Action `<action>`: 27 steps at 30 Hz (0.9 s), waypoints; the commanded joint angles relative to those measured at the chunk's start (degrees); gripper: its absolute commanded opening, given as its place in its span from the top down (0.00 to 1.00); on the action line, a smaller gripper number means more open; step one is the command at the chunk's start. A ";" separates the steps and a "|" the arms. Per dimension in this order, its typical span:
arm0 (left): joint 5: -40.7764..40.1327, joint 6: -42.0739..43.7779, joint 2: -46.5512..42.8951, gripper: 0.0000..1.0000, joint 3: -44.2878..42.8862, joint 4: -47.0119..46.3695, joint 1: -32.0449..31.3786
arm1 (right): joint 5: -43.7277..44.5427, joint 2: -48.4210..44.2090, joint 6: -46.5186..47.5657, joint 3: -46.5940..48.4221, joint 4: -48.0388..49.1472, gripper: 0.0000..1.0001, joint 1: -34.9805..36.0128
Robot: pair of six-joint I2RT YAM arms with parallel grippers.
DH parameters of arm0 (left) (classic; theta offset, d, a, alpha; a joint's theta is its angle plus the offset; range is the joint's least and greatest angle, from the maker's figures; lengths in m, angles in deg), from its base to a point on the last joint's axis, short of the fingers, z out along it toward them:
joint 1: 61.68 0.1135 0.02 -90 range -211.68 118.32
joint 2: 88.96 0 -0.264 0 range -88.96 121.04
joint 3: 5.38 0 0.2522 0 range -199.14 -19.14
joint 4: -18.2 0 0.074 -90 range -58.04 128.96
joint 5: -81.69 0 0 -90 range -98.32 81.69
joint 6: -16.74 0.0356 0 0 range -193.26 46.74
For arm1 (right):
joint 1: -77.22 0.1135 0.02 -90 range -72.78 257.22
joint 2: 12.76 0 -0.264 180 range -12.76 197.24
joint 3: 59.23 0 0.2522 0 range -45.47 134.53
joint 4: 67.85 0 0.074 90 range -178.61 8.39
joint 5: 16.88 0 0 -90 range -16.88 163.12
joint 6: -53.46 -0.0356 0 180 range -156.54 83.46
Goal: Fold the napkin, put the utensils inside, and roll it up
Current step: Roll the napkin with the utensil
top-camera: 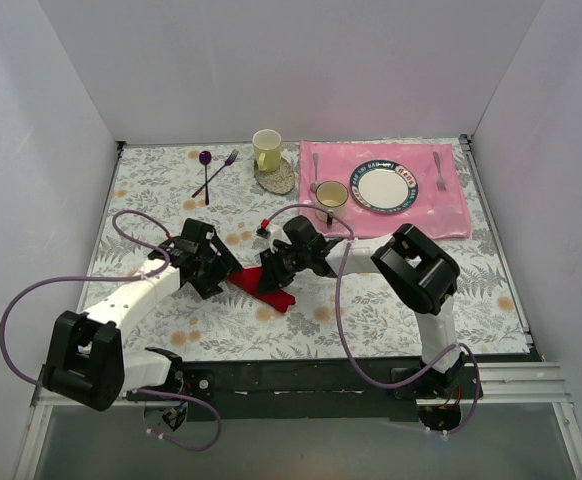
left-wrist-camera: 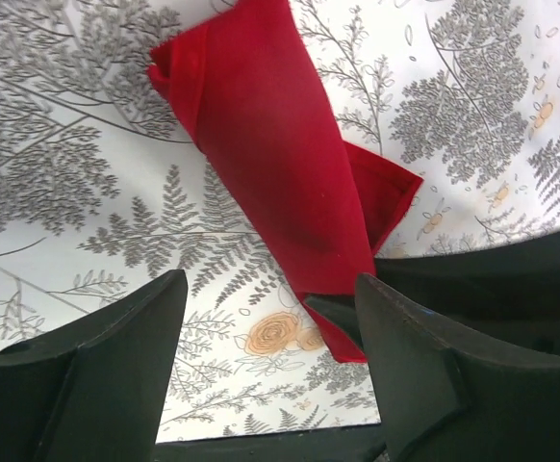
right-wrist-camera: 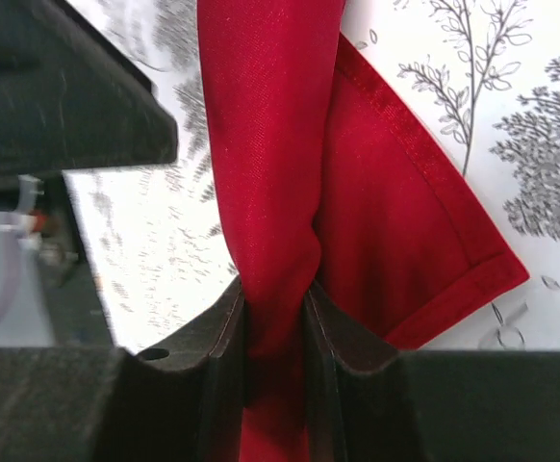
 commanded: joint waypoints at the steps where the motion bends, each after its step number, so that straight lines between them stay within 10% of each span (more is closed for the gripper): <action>1: 3.47 -0.62 2.76 0.30 -1.96 -3.51 -0.24 | -17.32 6.40 -11.30 -2.11 8.61 0.73 -2.20; 14: -0.14 0.26 10.43 0.38 0.31 -7.30 -2.18 | -25.88 11.25 -25.64 -5.90 26.21 0.66 -5.11; 20: -2.51 0.61 8.58 0.50 1.55 -6.51 -2.18 | -20.53 7.30 -14.41 -0.28 7.16 0.50 -5.02; 27: -1.46 0.61 8.58 0.57 1.64 -6.51 -2.18 | 5.61 -0.87 3.00 9.12 -20.37 0.30 -1.08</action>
